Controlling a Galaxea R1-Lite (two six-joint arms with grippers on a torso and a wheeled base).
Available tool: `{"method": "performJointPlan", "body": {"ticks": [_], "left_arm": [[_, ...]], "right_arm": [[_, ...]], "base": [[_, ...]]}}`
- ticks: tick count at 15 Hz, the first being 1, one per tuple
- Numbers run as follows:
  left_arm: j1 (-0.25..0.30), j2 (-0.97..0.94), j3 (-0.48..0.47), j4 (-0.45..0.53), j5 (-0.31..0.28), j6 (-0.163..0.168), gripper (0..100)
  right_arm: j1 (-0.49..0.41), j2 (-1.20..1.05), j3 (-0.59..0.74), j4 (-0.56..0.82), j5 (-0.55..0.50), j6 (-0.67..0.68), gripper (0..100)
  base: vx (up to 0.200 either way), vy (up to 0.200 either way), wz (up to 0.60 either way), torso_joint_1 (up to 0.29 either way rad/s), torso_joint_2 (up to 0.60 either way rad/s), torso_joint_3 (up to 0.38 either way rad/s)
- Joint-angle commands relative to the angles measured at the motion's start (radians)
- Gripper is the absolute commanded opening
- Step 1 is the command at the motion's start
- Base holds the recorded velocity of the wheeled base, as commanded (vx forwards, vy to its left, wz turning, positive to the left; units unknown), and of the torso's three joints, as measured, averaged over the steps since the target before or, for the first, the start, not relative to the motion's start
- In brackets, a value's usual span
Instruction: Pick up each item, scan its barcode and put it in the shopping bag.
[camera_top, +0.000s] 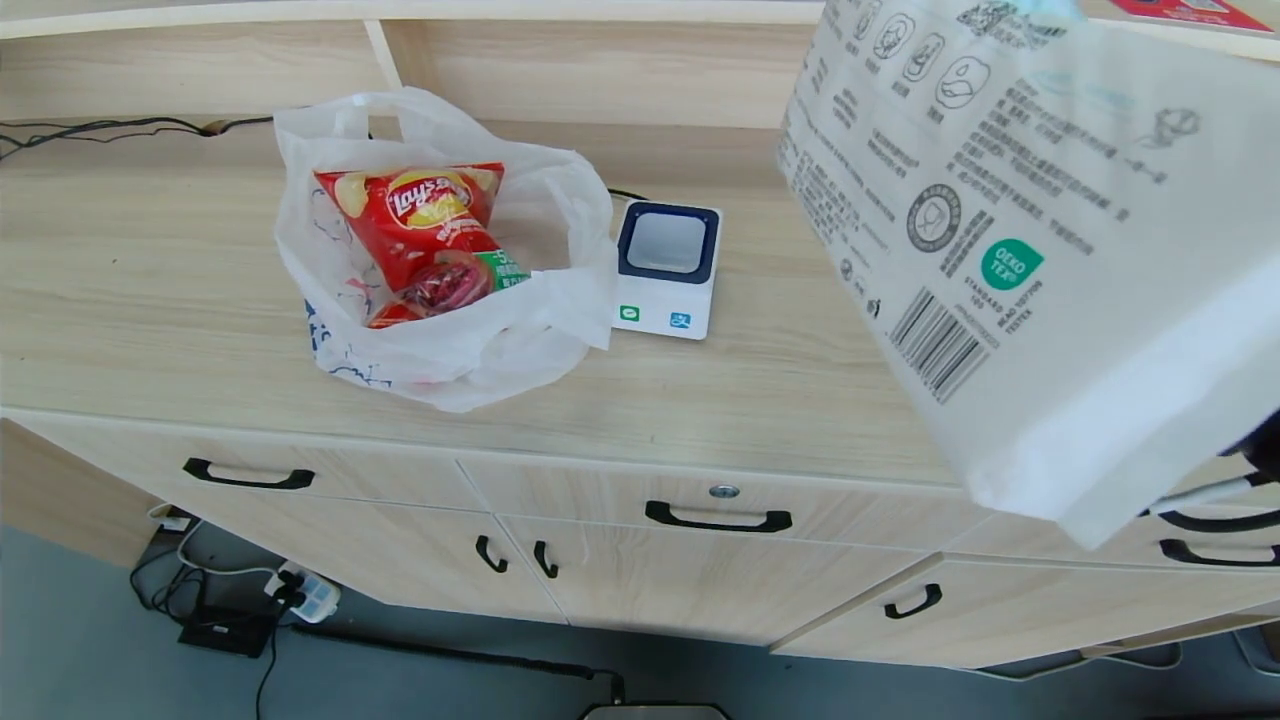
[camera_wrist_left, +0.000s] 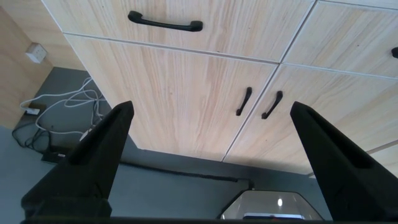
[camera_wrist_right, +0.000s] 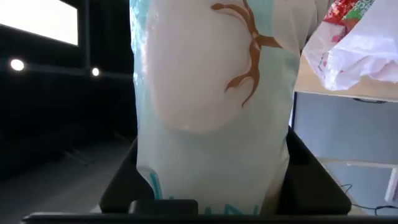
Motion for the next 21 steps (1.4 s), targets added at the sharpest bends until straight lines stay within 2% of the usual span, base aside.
{"method": "performJointPlan", "body": {"ticks": [1, 2, 3, 4, 7, 11, 15, 19, 21], "left_arm": [[0.0, 0.002, 0.0, 0.0, 0.0, 0.0, 100], [0.0, 0.002, 0.0, 0.0, 0.0, 0.001, 100], [0.0, 0.002, 0.0, 0.0, 0.0, 0.001, 100], [0.0, 0.002, 0.0, 0.0, 0.0, 0.0, 100], [0.0, 0.002, 0.0, 0.0, 0.0, 0.001, 100], [0.0, 0.002, 0.0, 0.0, 0.0, 0.001, 100], [0.0, 0.002, 0.0, 0.001, 0.0, 0.001, 100], [0.0, 0.002, 0.0, 0.003, 0.0, 0.003, 100], [0.0, 0.002, 0.0, 0.003, 0.0, 0.003, 100]], "right_arm": [[0.0, 0.037, 0.11, -0.096, 0.0, 0.102, 0], [0.0, 0.025, 0.136, -0.116, 0.0, 0.208, 0], [0.0, 0.02, 0.139, -0.131, 0.0, 0.251, 0], [0.002, 0.019, 0.162, -0.204, 0.0, 0.352, 0], [0.014, 0.032, 0.188, -0.239, 0.0, 0.455, 0], [0.06, 0.003, 0.291, -0.326, 0.0, 0.532, 0], [0.085, -0.003, 0.293, -0.338, 0.0, 0.589, 0], [0.232, 0.035, 0.31, -0.338, 0.001, 0.633, 0], [0.252, 0.066, 0.308, -0.338, 0.001, 0.639, 0]], "base": [[0.0, 0.0, 0.0, 0.0, 0.0, 0.0], [0.0, 0.0, 0.0, 0.0, 0.0, 0.0], [0.0, 0.0, 0.0, 0.0, 0.0, 0.0], [0.0, 0.0, 0.0, 0.0, 0.0, 0.0], [0.0, 0.0, 0.0, 0.0, 0.0, 0.0], [0.0, 0.0, 0.0, 0.0, 0.0, 0.0], [0.0, 0.0, 0.0, 0.0, 0.0, 0.0], [0.0, 0.0, 0.0, 0.0, 0.0, 0.0], [0.0, 0.0, 0.0, 0.0, 0.0, 0.0]]}}
